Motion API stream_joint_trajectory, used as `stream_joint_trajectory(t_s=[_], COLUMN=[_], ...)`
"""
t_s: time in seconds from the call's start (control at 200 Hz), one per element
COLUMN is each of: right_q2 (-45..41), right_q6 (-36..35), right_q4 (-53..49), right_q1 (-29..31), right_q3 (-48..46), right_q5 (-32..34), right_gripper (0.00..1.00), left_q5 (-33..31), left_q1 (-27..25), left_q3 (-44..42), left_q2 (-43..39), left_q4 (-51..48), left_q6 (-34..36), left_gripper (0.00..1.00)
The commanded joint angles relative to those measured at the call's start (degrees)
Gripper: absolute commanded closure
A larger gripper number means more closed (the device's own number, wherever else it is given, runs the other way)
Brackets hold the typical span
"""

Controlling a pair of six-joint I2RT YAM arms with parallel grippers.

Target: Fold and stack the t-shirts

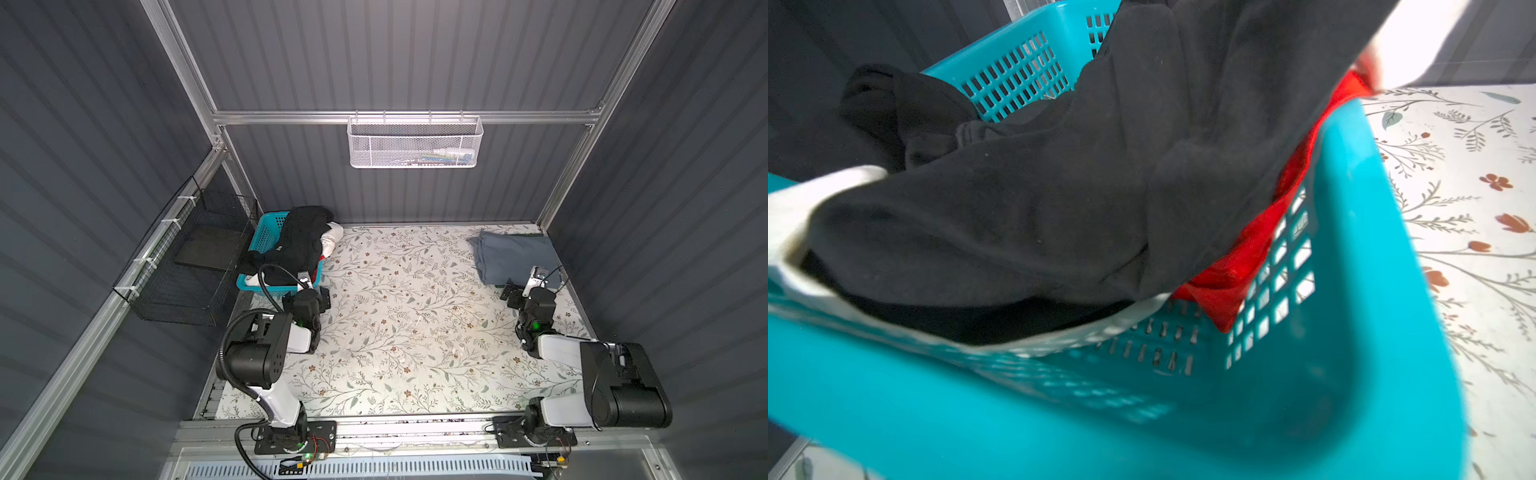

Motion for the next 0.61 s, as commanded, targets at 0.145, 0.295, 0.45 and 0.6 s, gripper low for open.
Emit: stream_joint_trajectory(t_s=[0.145, 0.295, 0.45, 0.6], right_q2=[0.2, 0.1, 0.3, 0.3], right_q6=[0.1, 0.1, 0.1, 0.1], right_q4=[1.1, 0.9, 0.8, 0.5], right_q1=[0.3, 0.3, 0.3, 0.3], right_q3=[0.5, 0.7, 0.8, 0.9], right_q5=[0.4, 0.3, 0.3, 0.4], right_gripper=[0.01, 0.01, 0.01, 0.01], left_q5=[-0.4, -0.4, 0.0, 0.9], left_q1=[-0.2, -0.1, -0.1, 0.3], left_q3=[-0.4, -0.4, -0.1, 0.1], left_q2=[0.3, 0.4, 0.5, 0.4], left_q4=[1.2, 1.2, 0.9, 0.2], left_q6=[-0.1, -0.1, 0.0, -0.3], left_gripper=[0.00, 0.00, 0.00, 0.00])
